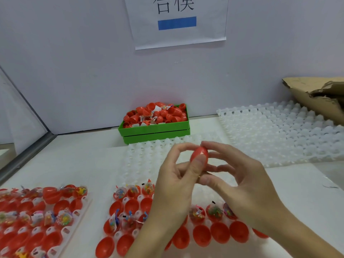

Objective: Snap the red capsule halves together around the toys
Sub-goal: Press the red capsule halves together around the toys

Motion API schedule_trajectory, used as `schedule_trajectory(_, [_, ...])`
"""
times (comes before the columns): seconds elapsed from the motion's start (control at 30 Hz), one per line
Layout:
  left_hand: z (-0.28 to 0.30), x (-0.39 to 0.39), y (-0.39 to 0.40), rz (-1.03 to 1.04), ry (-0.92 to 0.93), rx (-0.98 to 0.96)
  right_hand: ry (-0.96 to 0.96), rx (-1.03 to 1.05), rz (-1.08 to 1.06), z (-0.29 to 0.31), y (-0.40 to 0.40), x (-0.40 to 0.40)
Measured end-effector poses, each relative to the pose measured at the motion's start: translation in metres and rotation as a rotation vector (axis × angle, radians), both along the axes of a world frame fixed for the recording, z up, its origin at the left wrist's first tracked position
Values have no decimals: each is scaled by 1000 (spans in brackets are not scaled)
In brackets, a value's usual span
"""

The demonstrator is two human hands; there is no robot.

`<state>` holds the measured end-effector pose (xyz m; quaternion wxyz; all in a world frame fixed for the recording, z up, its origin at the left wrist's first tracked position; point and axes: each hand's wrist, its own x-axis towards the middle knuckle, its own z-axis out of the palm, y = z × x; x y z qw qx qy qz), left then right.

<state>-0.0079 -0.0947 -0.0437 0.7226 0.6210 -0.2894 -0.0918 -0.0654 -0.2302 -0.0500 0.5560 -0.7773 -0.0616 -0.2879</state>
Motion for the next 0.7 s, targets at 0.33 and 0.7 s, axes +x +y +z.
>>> schedule_trajectory(0.33, [4, 11, 13, 76, -285, 215, 41, 161, 116, 2, -8, 0])
schedule_trajectory(0.7, [-7, 3, 3, 162, -264, 95, 33, 171, 112, 6, -6, -1])
